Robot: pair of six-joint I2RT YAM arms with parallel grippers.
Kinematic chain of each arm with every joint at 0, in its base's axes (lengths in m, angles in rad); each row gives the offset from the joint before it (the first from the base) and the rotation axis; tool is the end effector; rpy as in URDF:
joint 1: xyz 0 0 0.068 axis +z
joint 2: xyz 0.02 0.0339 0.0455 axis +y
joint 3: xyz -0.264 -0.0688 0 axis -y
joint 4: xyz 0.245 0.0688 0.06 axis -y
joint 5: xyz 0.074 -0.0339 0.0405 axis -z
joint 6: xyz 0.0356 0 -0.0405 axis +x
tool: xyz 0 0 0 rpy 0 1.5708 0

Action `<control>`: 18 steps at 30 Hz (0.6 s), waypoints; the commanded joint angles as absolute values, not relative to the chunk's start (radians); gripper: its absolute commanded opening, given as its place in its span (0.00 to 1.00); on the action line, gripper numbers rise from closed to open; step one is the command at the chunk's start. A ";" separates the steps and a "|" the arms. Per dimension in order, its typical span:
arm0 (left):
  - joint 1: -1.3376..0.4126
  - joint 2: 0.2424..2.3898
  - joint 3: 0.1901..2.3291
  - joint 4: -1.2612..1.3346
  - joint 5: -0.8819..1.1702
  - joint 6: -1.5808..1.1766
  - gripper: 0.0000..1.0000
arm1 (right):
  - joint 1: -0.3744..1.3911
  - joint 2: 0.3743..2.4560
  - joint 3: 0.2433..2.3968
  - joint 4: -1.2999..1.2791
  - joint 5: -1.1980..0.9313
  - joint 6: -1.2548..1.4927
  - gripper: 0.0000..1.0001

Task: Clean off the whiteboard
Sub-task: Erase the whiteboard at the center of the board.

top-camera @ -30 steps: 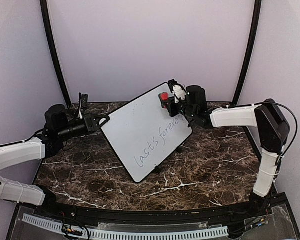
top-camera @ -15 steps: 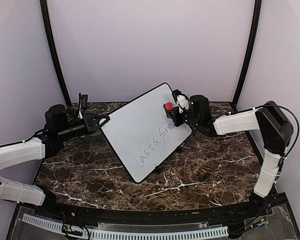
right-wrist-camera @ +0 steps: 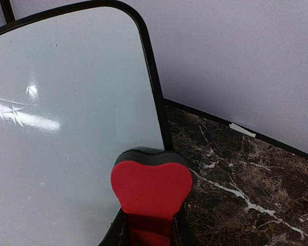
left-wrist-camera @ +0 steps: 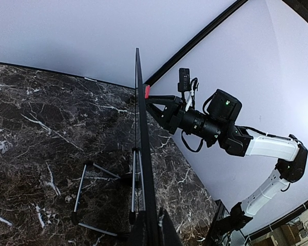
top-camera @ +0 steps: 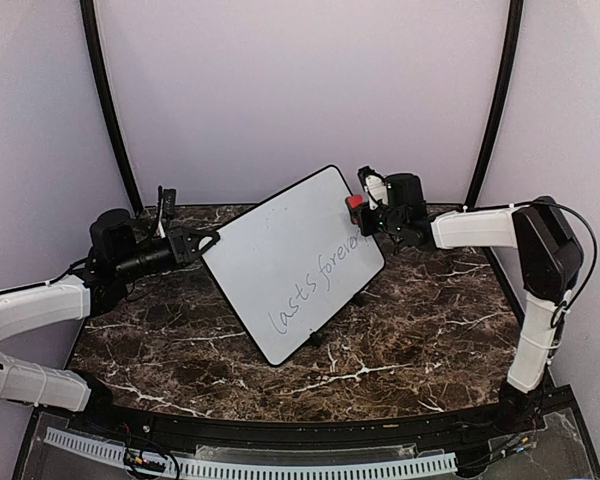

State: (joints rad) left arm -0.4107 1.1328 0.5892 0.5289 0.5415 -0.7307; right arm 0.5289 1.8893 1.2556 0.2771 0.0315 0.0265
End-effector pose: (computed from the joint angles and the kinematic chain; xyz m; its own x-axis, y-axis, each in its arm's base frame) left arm 0.2249 -0.1179 0.2757 -0.5537 -0.3827 -0.7396 0.5977 0.4358 -0.6730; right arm 0.3790 0.2202 0.2292 -0.3140 -0.1528 -0.9371 -0.4707 0.8822 0.0138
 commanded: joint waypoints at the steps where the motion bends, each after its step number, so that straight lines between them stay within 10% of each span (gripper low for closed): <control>1: -0.428 1.080 0.602 0.712 0.648 -0.728 0.00 | 0.531 1.926 1.291 0.177 0.063 0.006 0.18; 18: -0.428 1.089 0.600 0.715 0.647 -0.734 0.00 | 0.657 1.888 1.256 0.186 0.053 -0.041 0.17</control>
